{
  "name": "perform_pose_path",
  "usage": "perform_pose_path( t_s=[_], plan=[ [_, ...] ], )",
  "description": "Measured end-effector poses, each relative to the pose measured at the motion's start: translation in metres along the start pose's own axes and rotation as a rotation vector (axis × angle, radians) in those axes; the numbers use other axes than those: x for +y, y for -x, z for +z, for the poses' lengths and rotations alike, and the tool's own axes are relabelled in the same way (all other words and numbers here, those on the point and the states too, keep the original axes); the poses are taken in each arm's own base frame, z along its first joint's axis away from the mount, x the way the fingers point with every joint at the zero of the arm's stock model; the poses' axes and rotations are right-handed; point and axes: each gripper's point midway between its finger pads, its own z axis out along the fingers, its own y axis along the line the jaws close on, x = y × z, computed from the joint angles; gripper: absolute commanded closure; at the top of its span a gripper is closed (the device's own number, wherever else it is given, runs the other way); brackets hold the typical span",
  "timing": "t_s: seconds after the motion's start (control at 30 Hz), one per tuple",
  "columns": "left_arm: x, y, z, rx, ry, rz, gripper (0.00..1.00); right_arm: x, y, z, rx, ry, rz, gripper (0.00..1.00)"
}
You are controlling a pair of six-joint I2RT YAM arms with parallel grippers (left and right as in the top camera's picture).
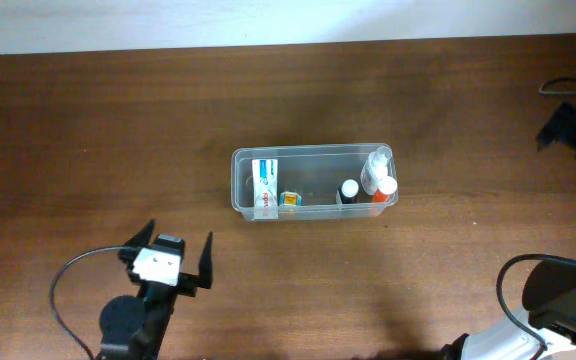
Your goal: Pack container
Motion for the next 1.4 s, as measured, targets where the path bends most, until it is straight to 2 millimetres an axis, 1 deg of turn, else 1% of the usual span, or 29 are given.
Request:
perform_pose_path(
  t_s=[0.1,0.23,0.37,0.53,0.73,0.87,1.4],
  plan=[
    [0.011,0.008,-0.008,-0.044,0.048,-0.002,0.01,0.000,0.000,0.000,0.000,0.000,0.000,0.02],
    [0.018,0.017,-0.015,-0.103,0.084,0.000,0.01,0.000,0.000,0.000,0.000,0.000,0.000,0.02],
    [0.021,0.016,-0.013,-0.138,0.098,0.004,0.01,0.000,0.000,0.000,0.000,0.000,0.000,0.02],
    [0.023,0.025,-0.009,-0.249,0.111,0.020,0.01,0.000,0.000,0.000,0.000,0.000,0.000,0.02],
    [0.024,0.006,-0.004,-0.188,0.116,0.012,0.01,0.000,0.000,0.000,0.000,0.000,-0.001,0.02],
    [0.024,-0.020,-0.001,-0.088,0.114,-0.001,0.01,0.000,0.000,0.000,0.000,0.000,-0.001,0.02],
    [0.024,-0.020,-0.001,-0.088,0.114,-0.001,0.01,0.000,0.000,0.000,0.000,0.000,0.000,0.02]
  ],
)
